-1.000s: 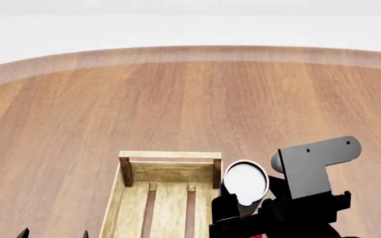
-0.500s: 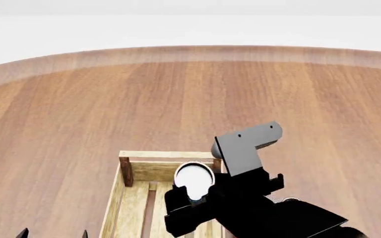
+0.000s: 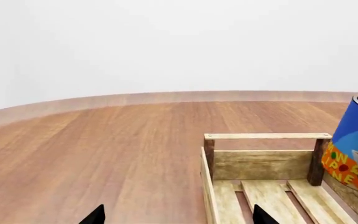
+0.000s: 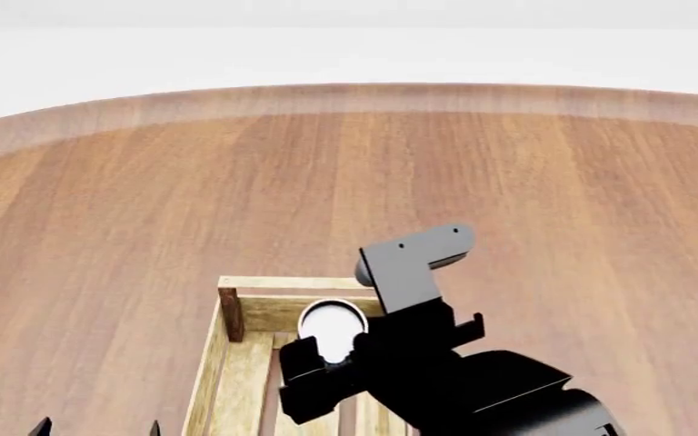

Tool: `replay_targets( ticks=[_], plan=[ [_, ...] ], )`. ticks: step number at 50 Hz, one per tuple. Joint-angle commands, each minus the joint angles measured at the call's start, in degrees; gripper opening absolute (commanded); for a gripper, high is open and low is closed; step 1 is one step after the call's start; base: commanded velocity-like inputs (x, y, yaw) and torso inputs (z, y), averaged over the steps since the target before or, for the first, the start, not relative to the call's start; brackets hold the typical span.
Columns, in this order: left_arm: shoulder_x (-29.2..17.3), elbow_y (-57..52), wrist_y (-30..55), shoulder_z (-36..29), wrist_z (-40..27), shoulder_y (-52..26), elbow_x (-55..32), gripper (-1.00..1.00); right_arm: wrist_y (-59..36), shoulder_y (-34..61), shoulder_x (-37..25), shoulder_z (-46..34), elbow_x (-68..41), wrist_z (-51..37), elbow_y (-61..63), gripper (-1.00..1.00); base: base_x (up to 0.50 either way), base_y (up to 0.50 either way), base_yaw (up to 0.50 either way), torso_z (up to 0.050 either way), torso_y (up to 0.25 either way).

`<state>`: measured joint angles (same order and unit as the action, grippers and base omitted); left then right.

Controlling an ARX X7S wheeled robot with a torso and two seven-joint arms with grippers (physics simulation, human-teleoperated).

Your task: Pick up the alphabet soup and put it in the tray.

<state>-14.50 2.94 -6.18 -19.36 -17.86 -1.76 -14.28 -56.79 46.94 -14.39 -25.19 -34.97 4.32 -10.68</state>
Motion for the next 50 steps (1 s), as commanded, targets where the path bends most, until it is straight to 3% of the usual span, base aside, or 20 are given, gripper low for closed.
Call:
replay_targets(
  ticks=[1, 26, 34, 45, 50],
  plan=[
    [-0.2, -0.2, -0.1, -0.2, -0.2, 0.1, -0.2, 1.00, 1.6, 0.0, 1.2, 0.7, 0.6, -1.2, 0.3, -1.00, 0.00, 0.00, 0.00, 0.000, 0.000],
    [-0.6, -0.3, -0.2, -0.7, -0.6, 0.0, -0.6, 1.00, 0.2, -0.2, 1.2, 1.9, -1.0, -3.4, 0.8, -1.00, 0.00, 0.00, 0.00, 0.001, 0.001],
    [-0.7, -0.5, -0.2, -0.8, -0.7, 0.1, -0.7, 1.00, 6.2, 10.3, 7.9, -5.5, 4.1, 6.8, -26.7, -1.00, 0.00, 0.00, 0.00, 0.000, 0.000],
    [-0.8, -0.7, -0.3, -1.1, -1.0, 0.2, -0.7, 1.00, 14.5, 17.0, 13.6, -9.6, 7.5, 13.0, -47.0, -1.00, 0.00, 0.00, 0.00, 0.000, 0.001],
    [-0.9, -0.8, -0.3, -1.2, -1.1, 0.2, -0.8, 1.00, 19.5, 19.9, 14.4, -20.3, -2.5, 12.9, -54.6, -1.00, 0.00, 0.00, 0.00, 0.000, 0.000]
  ],
)
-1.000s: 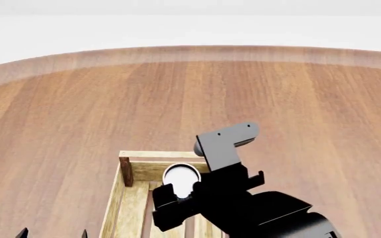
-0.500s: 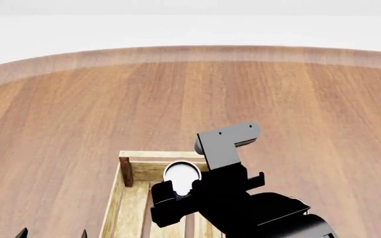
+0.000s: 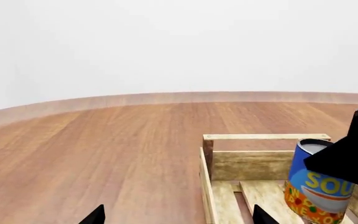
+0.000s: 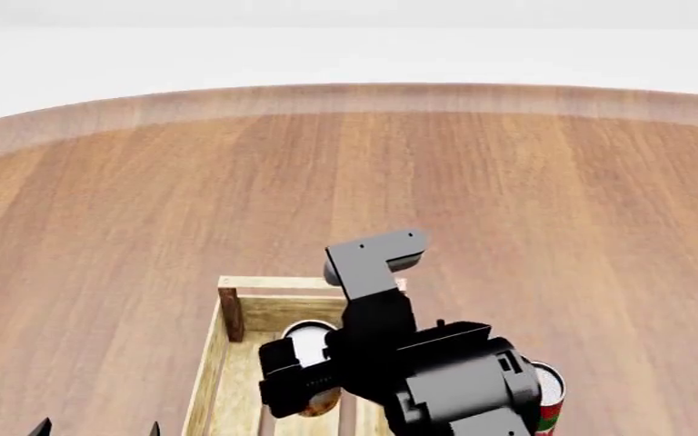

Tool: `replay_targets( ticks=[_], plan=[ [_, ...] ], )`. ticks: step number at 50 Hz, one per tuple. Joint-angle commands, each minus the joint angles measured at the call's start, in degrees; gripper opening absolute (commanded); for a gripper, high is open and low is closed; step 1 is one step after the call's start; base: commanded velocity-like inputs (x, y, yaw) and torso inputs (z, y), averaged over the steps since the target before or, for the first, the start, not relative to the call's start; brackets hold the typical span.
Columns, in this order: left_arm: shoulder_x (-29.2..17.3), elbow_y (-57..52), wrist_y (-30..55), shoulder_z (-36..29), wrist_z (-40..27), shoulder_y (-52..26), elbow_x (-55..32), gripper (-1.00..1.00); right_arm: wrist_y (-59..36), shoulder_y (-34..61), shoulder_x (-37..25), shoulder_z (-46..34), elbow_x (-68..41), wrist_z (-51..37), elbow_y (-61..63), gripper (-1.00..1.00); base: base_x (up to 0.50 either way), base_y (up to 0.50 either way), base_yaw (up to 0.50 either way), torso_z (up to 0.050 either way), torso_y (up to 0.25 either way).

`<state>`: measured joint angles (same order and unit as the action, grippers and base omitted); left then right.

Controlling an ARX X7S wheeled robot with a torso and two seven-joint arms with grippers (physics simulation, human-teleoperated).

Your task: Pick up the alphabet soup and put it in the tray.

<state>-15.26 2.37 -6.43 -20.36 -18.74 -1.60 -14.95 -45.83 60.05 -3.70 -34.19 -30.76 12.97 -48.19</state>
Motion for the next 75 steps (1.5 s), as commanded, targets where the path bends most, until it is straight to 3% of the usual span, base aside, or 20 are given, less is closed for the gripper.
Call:
replay_targets(
  ticks=[1, 16, 29, 75],
  plan=[
    [-0.2, -0.2, 0.0, -0.2, -0.2, 0.1, -0.1, 1.00, 9.4, 7.4, 3.7, -13.8, -9.4, 4.1, -18.2, -1.00, 0.00, 0.00, 0.00, 0.000, 0.000],
    [-0.4, 0.0, -0.4, -0.5, -0.5, 0.0, 0.0, 1.00, 15.2, 10.1, 3.7, -38.7, -33.9, 3.4, -22.2, -1.00, 0.00, 0.00, 0.00, 0.000, 0.001],
    [-0.6, 0.2, -0.5, -0.7, -0.5, -0.1, -0.3, 1.00, 16.8, 10.6, 3.7, -49.1, -44.0, 3.8, -22.9, -1.00, 0.00, 0.00, 0.00, 0.001, 0.001],
    [-1.1, 0.1, -0.8, -1.5, -1.3, -0.2, -0.6, 1.00, 16.2, 10.5, 3.7, -53.2, -47.0, 4.3, -22.4, -1.00, 0.00, 0.00, 0.00, 0.000, 0.000]
  ],
)
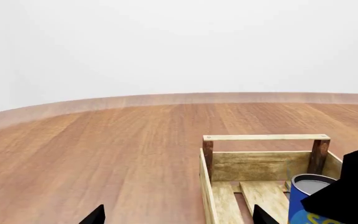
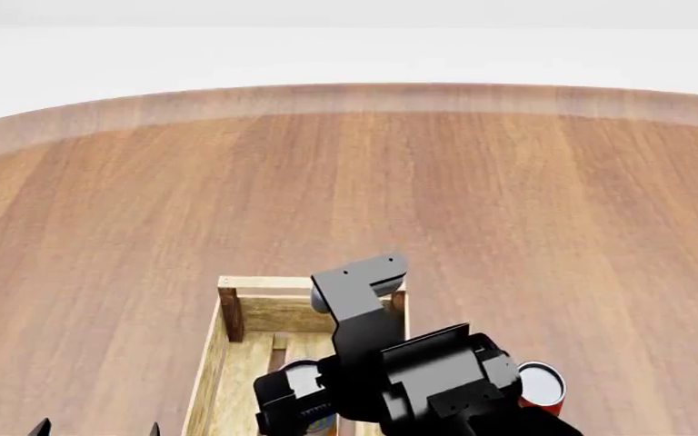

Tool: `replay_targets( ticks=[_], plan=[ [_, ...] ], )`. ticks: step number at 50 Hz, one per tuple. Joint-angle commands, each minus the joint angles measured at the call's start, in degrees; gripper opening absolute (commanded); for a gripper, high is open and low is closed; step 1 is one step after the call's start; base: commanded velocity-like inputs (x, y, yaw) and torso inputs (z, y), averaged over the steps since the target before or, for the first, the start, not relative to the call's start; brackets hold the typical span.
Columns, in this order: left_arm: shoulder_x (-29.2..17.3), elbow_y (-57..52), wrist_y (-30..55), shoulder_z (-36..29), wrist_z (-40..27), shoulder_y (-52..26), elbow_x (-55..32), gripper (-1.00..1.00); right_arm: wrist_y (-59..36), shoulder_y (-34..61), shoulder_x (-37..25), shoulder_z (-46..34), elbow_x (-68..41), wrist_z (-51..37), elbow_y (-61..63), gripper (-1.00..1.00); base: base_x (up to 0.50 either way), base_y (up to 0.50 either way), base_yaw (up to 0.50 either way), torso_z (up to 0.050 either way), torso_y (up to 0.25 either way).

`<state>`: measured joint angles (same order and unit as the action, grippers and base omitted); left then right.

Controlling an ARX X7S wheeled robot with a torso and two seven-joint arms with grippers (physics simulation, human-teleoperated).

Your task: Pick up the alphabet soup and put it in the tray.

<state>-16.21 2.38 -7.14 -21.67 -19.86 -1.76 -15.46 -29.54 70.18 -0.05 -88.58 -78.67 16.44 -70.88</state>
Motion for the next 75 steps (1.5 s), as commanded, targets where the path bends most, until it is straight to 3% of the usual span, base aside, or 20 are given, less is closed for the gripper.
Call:
replay_targets(
  ticks=[1, 2, 41, 49, 57, 60, 65, 75],
  plan=[
    [-0.1, 0.1, -0.1, -0.2, -0.2, -0.1, -0.1, 1.00, 0.0, 0.3, 0.0, 1.3, 0.9, 0.8, 0.3, -1.00, 0.00, 0.00, 0.00, 0.000, 0.000],
    [-0.1, 0.1, -0.2, -0.2, -0.2, 0.0, -0.1, 1.00, -0.1, 0.5, 0.0, 1.4, 0.7, 1.0, 0.3, 1.00, 0.00, 0.00, 0.00, 0.000, 0.000],
    [-0.7, -0.7, 0.1, -0.7, -0.7, 0.0, -0.7, 1.00, 5.2, -1.3, 0.0, 1.6, 0.9, -1.3, 0.4, 1.00, 0.00, 0.00, 0.00, 0.000, 0.000],
    [-1.2, -2.2, 1.3, 0.0, -1.1, 0.0, -2.2, 1.00, 12.4, -4.6, 0.0, 2.4, 1.6, -7.2, -0.5, 1.00, 0.00, 0.00, 0.00, 0.000, 0.000],
    [-1.9, -5.0, 3.5, 0.3, -1.7, 0.1, -3.5, 1.00, 21.5, -9.6, -12.0, 4.6, 2.3, -20.8, 22.3, 1.00, 0.00, 0.00, 0.00, 0.000, 0.000],
    [-2.7, -8.5, 5.6, 0.4, -2.6, 0.6, -4.1, 1.00, 29.4, -12.8, -14.9, 5.3, 4.8, -20.5, 26.4, 1.00, 0.00, 0.00, 0.00, 0.000, 0.000],
    [-3.5, -11.9, 7.9, 0.4, -3.7, 0.8, -4.6, 1.00, 34.9, -15.7, -17.3, 5.8, 6.4, -19.3, 30.5, 1.00, 0.00, 0.00, 0.00, 0.000, 0.000],
    [-5.5, -19.6, 14.8, 0.5, -6.8, 1.1, -5.6, 1.00, 46.3, -21.3, -19.9, 5.0, 14.3, -26.0, 35.2, 1.00, 0.00, 0.00, 0.00, 0.000, 0.000]
  ],
)
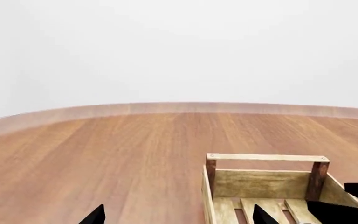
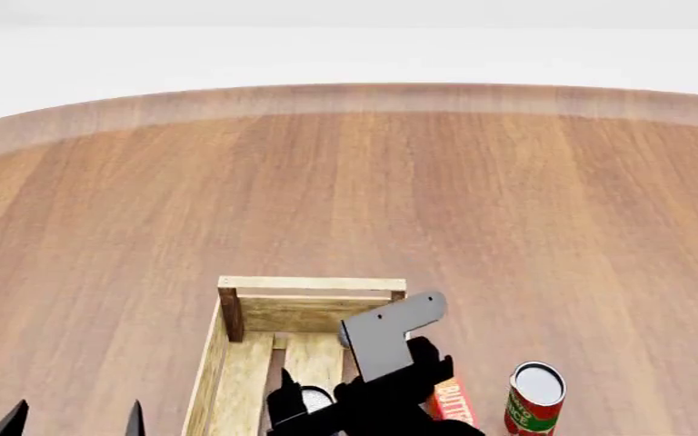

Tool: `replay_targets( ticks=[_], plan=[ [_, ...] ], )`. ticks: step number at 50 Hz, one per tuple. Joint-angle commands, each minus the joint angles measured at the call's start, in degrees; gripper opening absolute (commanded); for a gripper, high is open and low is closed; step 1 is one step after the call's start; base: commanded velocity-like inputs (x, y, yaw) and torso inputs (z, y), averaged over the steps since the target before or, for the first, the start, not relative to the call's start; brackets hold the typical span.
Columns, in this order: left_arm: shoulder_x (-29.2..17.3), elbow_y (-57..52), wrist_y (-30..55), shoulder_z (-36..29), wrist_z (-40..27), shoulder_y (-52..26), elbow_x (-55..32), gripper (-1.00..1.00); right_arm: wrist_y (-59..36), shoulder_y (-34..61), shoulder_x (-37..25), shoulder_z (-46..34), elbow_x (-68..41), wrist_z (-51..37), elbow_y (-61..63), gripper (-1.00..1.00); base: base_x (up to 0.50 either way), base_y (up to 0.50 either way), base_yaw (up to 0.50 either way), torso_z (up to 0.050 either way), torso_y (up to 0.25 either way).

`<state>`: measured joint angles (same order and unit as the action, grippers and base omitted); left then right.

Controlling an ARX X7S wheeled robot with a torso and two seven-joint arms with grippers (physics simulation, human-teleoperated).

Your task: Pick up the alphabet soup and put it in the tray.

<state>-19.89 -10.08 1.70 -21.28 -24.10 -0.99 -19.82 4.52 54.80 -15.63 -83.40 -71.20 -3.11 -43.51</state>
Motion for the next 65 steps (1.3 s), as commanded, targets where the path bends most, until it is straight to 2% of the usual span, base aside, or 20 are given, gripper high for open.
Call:
replay_targets(
  ticks=[1, 12, 23, 32, 42, 52, 65],
  plan=[
    [-2.0, -7.6, 6.4, 0.1, -2.7, 0.4, -1.3, 1.00, 13.1, -6.3, -4.5, -0.1, 7.5, -7.7, 8.1, 1.00, 0.00, 0.00, 0.00, 0.000, 0.000],
    [-3.4, -11.8, 10.0, 0.0, -3.8, 0.4, -2.3, 1.00, 21.6, -10.0, -11.7, -0.7, 16.7, -19.6, 21.8, 1.00, 0.00, 0.00, 0.00, 0.000, 0.000],
    [-5.2, -17.0, 13.2, 0.3, -4.6, 0.7, -3.9, 1.00, 22.1, -11.4, -18.8, -1.9, 24.5, -30.8, 35.8, 1.00, 0.00, 0.00, 0.00, 0.000, 0.000],
    [-5.9, -19.8, 14.4, 1.0, -5.4, 0.9, -5.2, 1.00, 22.6, -13.2, -22.1, -2.4, 31.1, -37.6, 42.6, 1.00, 0.00, 0.00, 0.00, 0.000, 0.000],
    [-7.2, -24.2, 15.9, 1.2, -6.0, 1.4, -6.2, 1.00, 22.1, -16.2, -28.0, -2.5, 41.0, -47.8, 53.6, 1.00, 0.00, 0.00, 0.00, 0.000, 0.000],
    [-8.3, -27.6, 16.4, 1.0, -6.2, 2.0, -6.6, 1.00, 18.1, -17.6, -31.2, -2.4, 46.9, -54.8, 60.9, 1.00, 0.00, 0.00, 0.00, 0.000, 0.000],
    [-9.4, -31.4, 17.3, 1.1, -6.8, 2.2, -7.2, 1.00, 13.0, -19.5, -34.3, -2.9, 53.1, -60.7, 69.2, 1.00, 0.00, 0.00, 0.00, 0.000, 0.000]
  ],
)
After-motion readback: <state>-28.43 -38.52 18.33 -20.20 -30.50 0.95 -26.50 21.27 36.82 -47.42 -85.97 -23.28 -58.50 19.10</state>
